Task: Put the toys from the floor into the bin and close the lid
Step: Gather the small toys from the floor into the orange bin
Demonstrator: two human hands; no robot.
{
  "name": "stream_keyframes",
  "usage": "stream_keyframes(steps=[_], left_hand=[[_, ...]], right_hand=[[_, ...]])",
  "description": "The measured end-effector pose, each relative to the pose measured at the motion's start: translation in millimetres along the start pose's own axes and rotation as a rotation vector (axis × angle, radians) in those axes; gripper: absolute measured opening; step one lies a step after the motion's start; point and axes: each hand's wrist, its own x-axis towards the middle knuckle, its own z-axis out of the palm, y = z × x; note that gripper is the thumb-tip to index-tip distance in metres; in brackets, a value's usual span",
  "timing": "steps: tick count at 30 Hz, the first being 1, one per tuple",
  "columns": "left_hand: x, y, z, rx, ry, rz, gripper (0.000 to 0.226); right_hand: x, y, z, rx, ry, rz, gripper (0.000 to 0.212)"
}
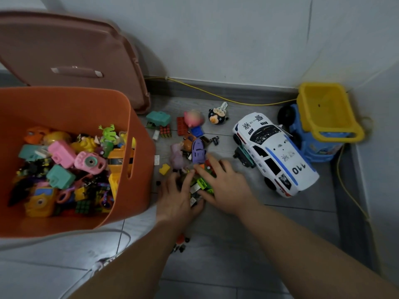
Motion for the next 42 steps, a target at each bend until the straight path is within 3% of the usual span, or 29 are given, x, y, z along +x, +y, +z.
stream_keyframes(steps=[11, 16, 19, 23, 32, 42], left_hand=[[-3.2, 2.7, -2.8, 0.094, -0.065, 0.034, 0.084], [7.9, -4.6, -3.8, 0.073, -0.026, 0.13, 0.073], [19.4, -1.7, -19.6, 0.037, -0.099, 0.069, 0.061], [30.5, 4.2, -30.6, -0.023, -0.253, -0.066, 0.065], [32.4, 13.3, -45.5, -0.299, -0.245, -0.218, 0.058], [21.1, 28.8, -100.4, -0.45, -0.116, -0.165, 0.047]], right_hand=[[3.6, -9.5, -5.4, 0.042, -0.02, 0.037, 0.064], [10.9, -6.8, -9.5, 0.107, -0.091, 0.103, 0.077], [14.8, -11.7, -13.1, 0.138, -0.128, 0.133, 0.067], [12.9, -20.7, -14.5, 0.183, -0.179, 0.171, 0.057], [9.2, -21.6, -17.6, 0.461, -0.056, 0.391, 0.022], [-3.3, -26.3, -79.1, 0.509, 0.135, 0.439, 0.016]])
